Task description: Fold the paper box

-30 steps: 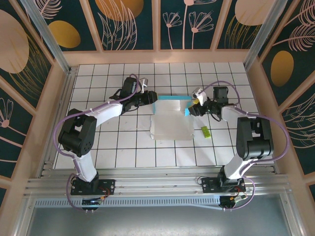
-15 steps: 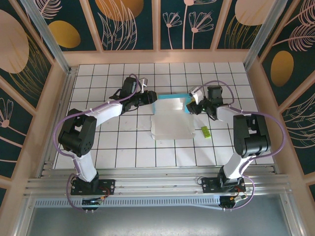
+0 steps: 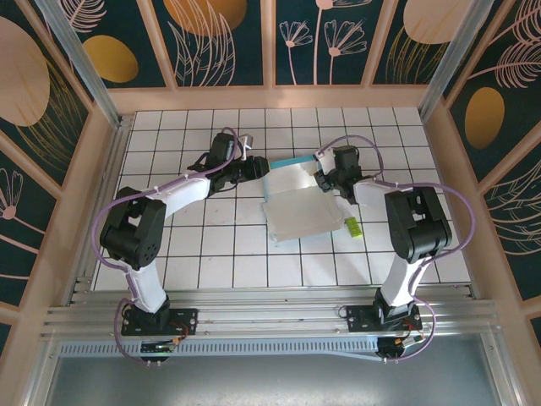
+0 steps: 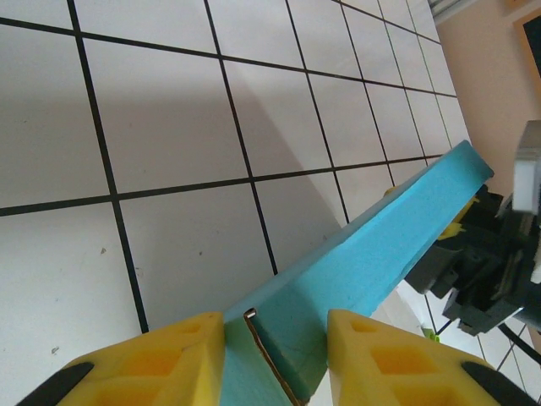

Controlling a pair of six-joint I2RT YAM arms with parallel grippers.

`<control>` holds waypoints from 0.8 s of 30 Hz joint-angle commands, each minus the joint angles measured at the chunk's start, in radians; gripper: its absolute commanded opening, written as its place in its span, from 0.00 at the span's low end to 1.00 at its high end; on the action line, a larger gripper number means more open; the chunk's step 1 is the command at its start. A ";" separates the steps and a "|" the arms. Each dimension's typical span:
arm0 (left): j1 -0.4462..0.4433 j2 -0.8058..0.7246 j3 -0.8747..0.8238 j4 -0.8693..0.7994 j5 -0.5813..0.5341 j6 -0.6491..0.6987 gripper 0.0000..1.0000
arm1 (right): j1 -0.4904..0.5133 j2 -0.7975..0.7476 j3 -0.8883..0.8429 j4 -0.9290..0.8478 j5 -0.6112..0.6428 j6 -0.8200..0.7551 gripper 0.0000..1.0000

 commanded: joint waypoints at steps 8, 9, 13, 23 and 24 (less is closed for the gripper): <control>-0.010 0.015 0.010 -0.029 0.032 0.013 0.35 | 0.017 0.067 0.042 -0.061 0.081 0.058 0.10; -0.010 0.015 0.010 -0.029 0.032 0.014 0.35 | 0.018 0.067 0.041 -0.059 0.084 0.061 0.13; -0.010 0.015 0.012 -0.031 0.032 0.014 0.35 | 0.018 0.065 0.040 -0.059 0.083 0.067 0.27; -0.010 0.007 0.012 -0.034 0.029 0.014 0.35 | 0.016 0.035 0.022 -0.035 0.022 0.055 0.00; -0.010 0.007 0.012 -0.034 0.028 0.014 0.35 | 0.015 0.028 0.020 -0.032 0.018 0.055 0.00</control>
